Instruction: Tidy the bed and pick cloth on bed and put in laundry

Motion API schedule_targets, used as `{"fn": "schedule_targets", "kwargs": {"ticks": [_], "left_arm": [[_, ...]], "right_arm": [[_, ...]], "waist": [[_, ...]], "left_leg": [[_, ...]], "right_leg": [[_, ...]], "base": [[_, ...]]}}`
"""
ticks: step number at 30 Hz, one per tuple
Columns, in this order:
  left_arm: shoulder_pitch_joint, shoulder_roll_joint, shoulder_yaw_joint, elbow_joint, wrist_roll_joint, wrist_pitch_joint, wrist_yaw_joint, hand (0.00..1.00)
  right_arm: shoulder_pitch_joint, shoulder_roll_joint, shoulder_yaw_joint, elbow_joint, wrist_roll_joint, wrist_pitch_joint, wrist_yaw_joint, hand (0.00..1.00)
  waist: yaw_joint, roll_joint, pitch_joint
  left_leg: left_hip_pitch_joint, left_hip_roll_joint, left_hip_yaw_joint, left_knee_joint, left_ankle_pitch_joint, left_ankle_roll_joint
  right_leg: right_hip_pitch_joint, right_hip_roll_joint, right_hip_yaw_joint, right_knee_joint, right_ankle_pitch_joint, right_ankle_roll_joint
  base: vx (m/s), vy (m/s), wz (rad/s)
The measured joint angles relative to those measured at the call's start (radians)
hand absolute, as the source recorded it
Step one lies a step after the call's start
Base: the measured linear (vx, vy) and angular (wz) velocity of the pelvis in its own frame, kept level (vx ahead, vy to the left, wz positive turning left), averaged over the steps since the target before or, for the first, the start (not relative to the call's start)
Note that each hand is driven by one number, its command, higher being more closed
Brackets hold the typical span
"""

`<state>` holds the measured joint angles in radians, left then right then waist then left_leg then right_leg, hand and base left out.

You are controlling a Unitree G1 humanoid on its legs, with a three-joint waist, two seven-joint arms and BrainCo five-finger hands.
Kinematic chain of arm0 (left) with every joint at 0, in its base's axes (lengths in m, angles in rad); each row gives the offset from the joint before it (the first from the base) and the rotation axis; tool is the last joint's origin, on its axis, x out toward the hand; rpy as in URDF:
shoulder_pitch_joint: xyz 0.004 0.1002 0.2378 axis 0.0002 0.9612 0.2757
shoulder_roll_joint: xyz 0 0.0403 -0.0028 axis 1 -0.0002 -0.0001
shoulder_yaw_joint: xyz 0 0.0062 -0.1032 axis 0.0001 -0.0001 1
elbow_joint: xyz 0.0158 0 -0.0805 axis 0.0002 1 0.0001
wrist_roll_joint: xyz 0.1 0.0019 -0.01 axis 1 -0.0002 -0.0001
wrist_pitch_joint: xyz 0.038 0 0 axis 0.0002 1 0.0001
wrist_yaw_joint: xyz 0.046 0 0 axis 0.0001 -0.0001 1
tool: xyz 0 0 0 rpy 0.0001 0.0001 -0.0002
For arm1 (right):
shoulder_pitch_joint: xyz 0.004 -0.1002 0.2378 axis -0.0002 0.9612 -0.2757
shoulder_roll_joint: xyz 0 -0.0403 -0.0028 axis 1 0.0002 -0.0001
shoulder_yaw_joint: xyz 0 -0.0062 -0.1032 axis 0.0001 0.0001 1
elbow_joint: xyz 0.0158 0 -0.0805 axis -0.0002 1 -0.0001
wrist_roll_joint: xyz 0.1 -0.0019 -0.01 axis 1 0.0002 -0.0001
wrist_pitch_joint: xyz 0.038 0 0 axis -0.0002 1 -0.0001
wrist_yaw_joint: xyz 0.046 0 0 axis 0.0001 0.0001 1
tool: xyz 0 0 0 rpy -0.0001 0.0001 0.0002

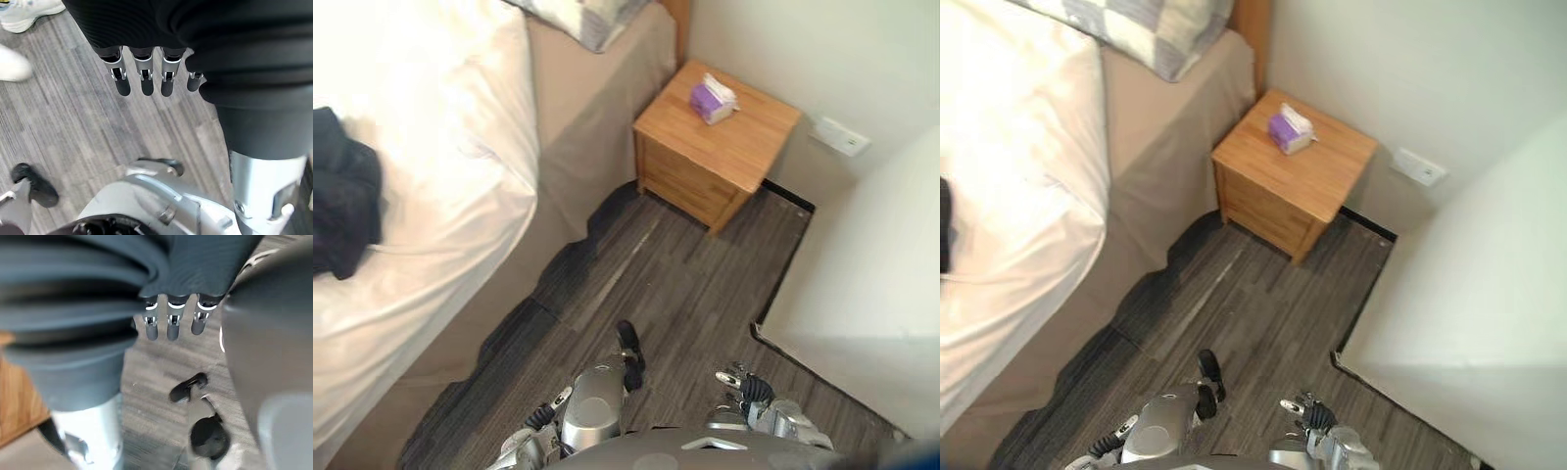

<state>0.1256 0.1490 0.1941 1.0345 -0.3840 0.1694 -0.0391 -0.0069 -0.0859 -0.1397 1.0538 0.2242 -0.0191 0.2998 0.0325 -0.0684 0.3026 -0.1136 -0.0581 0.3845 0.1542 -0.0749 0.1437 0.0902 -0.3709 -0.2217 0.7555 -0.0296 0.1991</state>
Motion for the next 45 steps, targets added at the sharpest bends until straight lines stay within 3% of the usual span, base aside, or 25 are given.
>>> {"fn": "schedule_targets", "kwargs": {"ticks": [1,2,4,6,8,11,12,13,16,18,21,23,24,27,30,31,34,39,45], "left_arm": [[0.0,0.005,-0.017,0.0,0.027,0.002,0.0,0.0],[0.002,0.011,-0.048,0.001,0.039,0.001,-0.001,0.0],[0.001,0.019,-0.084,0.0,0.039,-0.007,-0.004,0.0],[0.001,0.026,-0.105,-0.002,0.028,-0.019,-0.005,0.0],[-0.001,0.025,-0.12,-0.024,0.019,-0.035,-0.006,0.0],[-0.004,0.015,-0.112,-0.044,0.023,-0.054,-0.008,0.0],[0.004,0.013,-0.101,-0.054,0.025,-0.06,-0.01,0.0],[0.004,-0.022,-0.083,-0.062,0.042,-0.067,-0.014,0.0],[0.015,-0.06,-0.055,-0.07,0.084,-0.077,-0.026,0.0],[0.01,-0.062,-0.056,-0.071,0.092,-0.077,-0.026,0.0],[0.0,-0.057,-0.057,-0.07,0.102,-0.067,-0.028,0.0],[-0.007,-0.057,-0.056,-0.068,0.137,-0.067,-0.034,0.0],[-0.007,-0.058,-0.055,-0.068,0.14,-0.067,-0.036,0.0],[0.01,-0.043,-0.055,-0.061,0.137,-0.062,-0.041,0.0],[0.016,-0.032,-0.053,-0.046,0.12,-0.047,-0.031,0.0],[0.017,-0.029,-0.05,-0.037,0.119,-0.046,-0.027,0.0],[0.038,-0.026,-0.034,-0.039,0.118,-0.042,-0.028,0.0],[0.056,-0.019,-0.039,-0.037,0.118,-0.031,-0.04,0.0],[0.055,0.007,-0.123,-0.039,0.118,-0.023,-0.043,0.0]], "right_arm": [[-0.004,-0.003,-0.007,-0.011,0.011,-0.016,-0.001,0.0],[-0.003,-0.009,-0.007,-0.022,0.012,-0.032,0.0,0.0],[0.001,-0.009,-0.007,-0.043,0.012,-0.048,0.007,0.0],[0.005,-0.008,-0.008,-0.058,0.013,-0.062,0.014,0.0],[0.008,-0.001,-0.01,-0.072,0.029,-0.081,0.014,0.0],[0.012,0.007,-0.004,-0.084,0.062,-0.096,0.01,0.0],[0.027,0.016,0.002,-0.083,0.076,-0.105,0.008,0.0],[0.023,0.004,0.004,-0.074,0.087,-0.112,0.006,0.0],[0.011,-0.004,0.009,-0.09,0.128,-0.143,0.009,0.0],[0.009,0.012,0.023,-0.096,0.153,-0.154,0.01,0.0],[0.028,0.032,0.01,-0.098,0.2,-0.163,-0.043,0.0],[0.066,0.031,-0.043,-0.097,0.253,-0.167,-0.138,0.0],[0.075,0.028,-0.066,-0.097,0.262,-0.168,-0.162,0.0],[0.111,0.059,-0.175,-0.1,0.275,-0.184,-0.28,0.0],[0.145,0.064,-0.379,-0.175,0.285,-0.209,-0.438,0.0],[0.152,0.053,-0.462,-0.225,0.284,-0.223,-0.5,0.0],[0.154,-0.023,-0.616,-0.404,0.25,-0.248,-0.59,0.0],[0.078,-0.196,-0.64,-0.639,0.095,-0.246,-0.587,0.0],[-0.12,-0.369,-0.316,-0.721,-0.116,-0.213,-0.467,0.0]], "waist": [[-0.013,0.003,0.002],[-0.017,0.021,0.009],[-0.025,0.026,0.008],[-0.034,0.03,0.004],[-0.048,0.037,0.002],[-0.052,0.034,-0.001],[-0.047,0.024,-0.005],[-0.032,0.082,-0.011],[-0.03,0.127,-0.044],[-0.035,0.12,-0.051],[-0.055,0.117,-0.054],[-0.079,0.111,-0.062],[-0.079,0.114,-0.07],[-0.079,0.087,-0.1],[-0.082,0.076,-0.125],[-0.087,0.074,-0.127],[-0.105,0.078,-0.139],[-0.128,0.08,-0.141],[-0.122,0.071,-0.155]], "left_leg": [[0.067,-0.022,-0.054,-0.026,-0.012,-0.004],[0.14,-0.031,-0.102,-0.063,-0.02,-0.015],[0.221,-0.034,-0.179,-0.098,-0.035,-0.027],[0.262,-0.032,-0.262,-0.111,-0.049,-0.03],[0.283,-0.032,-0.384,-0.108,-0.076,-0.048],[0.297,-0.032,-0.478,-0.049,-0.136,-0.079],[0.305,-0.04,-0.485,-0.004,-0.191,-0.108],[0.308,0.008,-0.475,0.035,-0.228,-0.128],[0.31,0.064,-0.419,0.032,-0.214,-0.176],[0.306,0.082,-0.381,0.023,-0.174,-0.19],[0.303,0.117,-0.228,0.025,-0.14,-0.207],[0.303,0.158,-0.034,-0.012,-0.115,-0.206],[0.305,0.157,-0.013,-0.025,-0.106,-0.213],[0.301,0.158,0.005,-0.073,-0.1,-0.218],[0.299,0.163,0.02,-0.122,-0.098,-0.215],[0.304,0.164,0.02,-0.13,-0.097,-0.214],[0.309,0.16,0.019,-0.162,-0.081,-0.215],[0.307,0.162,0.01,-0.199,-0.056,-0.219],[0.302,0.169,-0.01,-0.214,-0.046,-0.226]], "right_leg": [[-0.069,0.01,0.02,0.164,-0.061,0.005],[-0.128,0.031,0.017,0.225,-0.131,-0.018],[-0.213,0.085,0.013,0.173,-0.212,-0.05],[-0.284,0.16,0.031,-0.008,-0.235,-0.067],[-0.349,0.249,0.14,-0.307,-0.18,-0.094],[-0.356,0.3,0.272,-0.478,-0.061,-0.128],[-0.327,0.298,0.32,-0.519,0.06,-0.131],[-0.322,0.322,0.277,-0.463,0.041,-0.162],[-0.315,0.34,0.215,-0.423,-0.04,-0.205],[-0.302,0.336,0.177,-0.427,-0.059,-0.222],[-0.237,0.313,0.093,-0.478,-0.067,-0.233],[-0.192,0.291,0.012,-0.504,-0.07,-0.23],[-0.19,0.291,0.008,-0.507,-0.072,-0.225],[-0.182,0.304,0.001,-0.56,-0.049,-0.207],[-0.178,0.328,0.001,-0.622,-0.004,-0.209],[-0.169,0.332,0.002,-0.638,0.009,-0.21],[-0.168,0.335,0.001,-0.655,0.02,-0.211],[-0.16,0.343,-0.014,-0.7,0.036,-0.199],[-0.15,0.351,-0.03,-0.725,0.047,-0.201]], "base": [[0.49,0.118,1.26],[0.59,0.121,1.29],[0.52,0.001,1.3],[0.42,-0.105,1.42],[0.44,-0.202,1.56],[0.45,-0.289,1.57],[0.42,-0.364,1.34],[0.47,-0.403,1.15],[0.38,-0.317,0.64],[0.22,-0.234,0.55],[0.1,-0.135,0.85],[0.03,-0.044,1.14],[0.0,0.01,0.76],[-0.04,0.035,0.21],[-0.04,0.025,-0.02],[-0.05,0.005,-0.02],[-0.05,-0.006,0.01],[-0.07,-0.033,0.06],[-0.03,-0.026,0.1]]}}
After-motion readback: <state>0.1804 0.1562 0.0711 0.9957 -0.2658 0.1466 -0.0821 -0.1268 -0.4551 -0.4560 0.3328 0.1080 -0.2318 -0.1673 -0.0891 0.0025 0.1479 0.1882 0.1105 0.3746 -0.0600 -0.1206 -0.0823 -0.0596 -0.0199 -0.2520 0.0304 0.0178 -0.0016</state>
